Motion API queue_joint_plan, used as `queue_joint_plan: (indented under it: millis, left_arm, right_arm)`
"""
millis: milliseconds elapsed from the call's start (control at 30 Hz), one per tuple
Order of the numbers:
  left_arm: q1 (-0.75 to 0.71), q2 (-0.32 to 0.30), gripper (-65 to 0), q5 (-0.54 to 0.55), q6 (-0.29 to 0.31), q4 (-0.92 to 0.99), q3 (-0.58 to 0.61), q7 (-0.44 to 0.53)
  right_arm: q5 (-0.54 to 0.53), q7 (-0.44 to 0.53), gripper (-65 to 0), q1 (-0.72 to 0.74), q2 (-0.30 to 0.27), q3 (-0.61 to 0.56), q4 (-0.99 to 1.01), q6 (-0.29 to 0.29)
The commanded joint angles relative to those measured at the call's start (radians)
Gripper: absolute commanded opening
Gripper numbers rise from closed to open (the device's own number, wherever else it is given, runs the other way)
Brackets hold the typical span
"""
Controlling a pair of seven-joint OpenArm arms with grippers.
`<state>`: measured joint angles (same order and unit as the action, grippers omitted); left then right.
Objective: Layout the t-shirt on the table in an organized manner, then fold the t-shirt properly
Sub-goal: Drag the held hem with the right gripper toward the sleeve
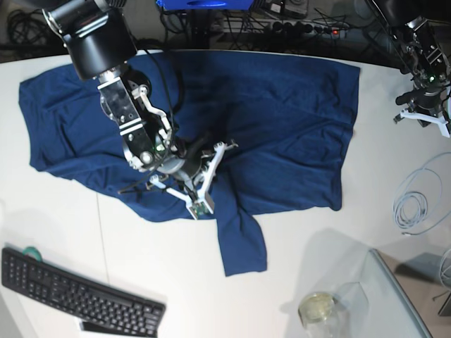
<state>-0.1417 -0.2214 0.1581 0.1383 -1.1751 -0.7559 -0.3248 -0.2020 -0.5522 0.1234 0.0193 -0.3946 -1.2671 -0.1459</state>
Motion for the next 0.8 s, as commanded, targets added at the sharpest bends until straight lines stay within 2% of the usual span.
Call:
queue_joint_plan:
  millis: [0,100,133,300,367,400,467,567,767]
  left_arm:
    - [0.006,-0.02,-65.0,0.005,-0.001,-0.015,-0.003,0.022]
    - [0.006,-0.019,-65.0,0.005,-0.001,-0.019,-0.003,0.022]
    - [0.006,-0.019,-65.0,0.005,-0.001,-0.019,-0.003,0.022]
    - [0.004,-0.019,-65.0,0.005,-0.001,-0.019,-0.003,0.02]
    - [0.001,-0.019,-65.0,0.005,-0.001,-0.019,-0.003,0.019]
    - [-0.002,-0.019,-65.0,0.005,-0.001,-0.019,-0.003,0.019]
    - [-0.005,-0.019,-65.0,0.005,-0.001,-0.019,-0.003,0.019]
    - [-0.005,-0.016,-65.0,0.005,-0.001,-0.019,-0.003,0.017]
    - [-0.006,-0.016,-65.0,0.005,-0.001,-0.019,-0.003,0.017]
  right_arm:
    - [-0.011,0.027,-64.4,0.019,0.012,0.006,-0.01,-0.002]
    - [-0.011,0.024,-63.3,0.017,0.012,0.003,0.013,-0.002]
    - [-0.011,0.022,-60.9,0.017,0.012,0.001,0.007,-0.002]
    - [-0.011,0.028,-40.1,0.074,0.021,0.001,-0.019,-0.002]
    - [-0.011,0.031,-35.0,0.144,0.041,0.004,0.057,-0.002]
    - [-0.011,0.045,-34.4,0.189,0.06,0.007,0.128,-0.002]
    - [-0.011,0.108,-34.4,0.285,0.078,0.009,0.287,0.001]
    - [-0.012,0.258,-33.9,0.421,0.106,0.009,0.565,0.002]
    - [-0.027,0.515,-33.8,0.602,0.121,0.01,0.996,0.004]
